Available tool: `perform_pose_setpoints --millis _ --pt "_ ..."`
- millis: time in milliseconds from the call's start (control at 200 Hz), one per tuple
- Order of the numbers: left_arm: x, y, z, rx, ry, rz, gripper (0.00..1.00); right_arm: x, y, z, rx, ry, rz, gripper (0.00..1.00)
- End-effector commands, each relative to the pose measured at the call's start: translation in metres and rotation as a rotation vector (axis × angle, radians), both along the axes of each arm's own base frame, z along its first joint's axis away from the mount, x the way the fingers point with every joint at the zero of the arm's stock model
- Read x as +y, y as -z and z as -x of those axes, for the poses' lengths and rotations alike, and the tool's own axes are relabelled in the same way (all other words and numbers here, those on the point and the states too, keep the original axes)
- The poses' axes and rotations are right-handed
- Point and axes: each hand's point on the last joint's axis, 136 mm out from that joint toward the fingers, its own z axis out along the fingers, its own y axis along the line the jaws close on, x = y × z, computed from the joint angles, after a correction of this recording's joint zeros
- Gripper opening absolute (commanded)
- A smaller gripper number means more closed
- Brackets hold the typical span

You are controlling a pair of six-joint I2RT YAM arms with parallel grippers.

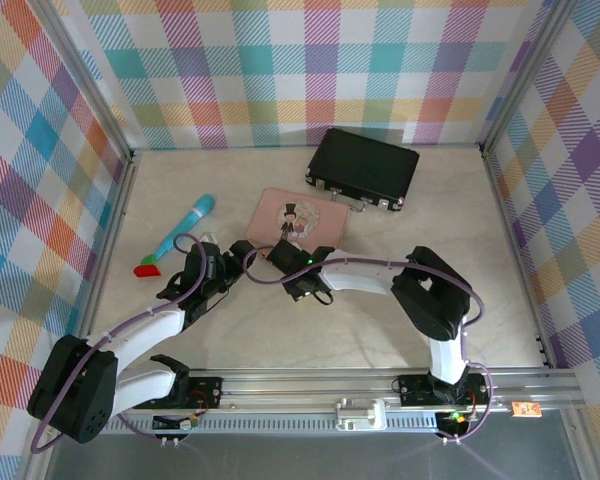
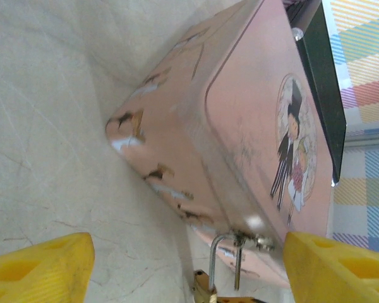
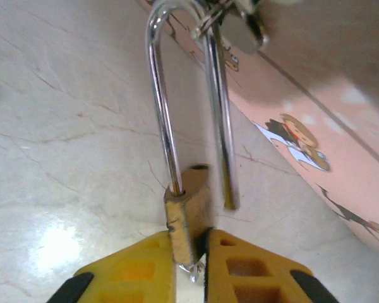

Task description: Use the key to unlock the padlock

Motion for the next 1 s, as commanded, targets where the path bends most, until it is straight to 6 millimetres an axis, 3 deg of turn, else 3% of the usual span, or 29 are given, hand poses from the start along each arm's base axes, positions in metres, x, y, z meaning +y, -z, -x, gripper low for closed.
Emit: perform_pose_setpoints --millis 0,205,340,560,665,995 --pt "-0.008 -0.002 0.003 -0.028 0.046 0.041 0.77 -0.002 0.019 0.014 0.08 -0.058 -0.003 0.11" --pt "-0.028 -0.002 0.004 -0.083 0.131 0.1 0.73 0.009 0.007 0.018 0.166 -0.136 -0.152 0.0" --pt "-0.051 -0.001 0.001 -0.106 0.2 0.133 0.71 0.014 0.004 0.022 0.184 -0.214 -0.19 0.0" --pt "-0.081 0.003 -0.012 -0.149 0.262 0.157 0.53 0.02 -0.007 0.023 0.188 -0.279 -0.27 0.0" --pt "-0.088 0.009 -0.016 -0.154 0.262 0.177 0.43 0.02 -0.015 0.018 0.202 -0.279 -0.32 0.0" --pt "-0.101 0.029 -0.023 -0.134 0.267 0.213 0.27 0.02 -0.025 0.015 0.221 -0.278 -0.395 0.0"
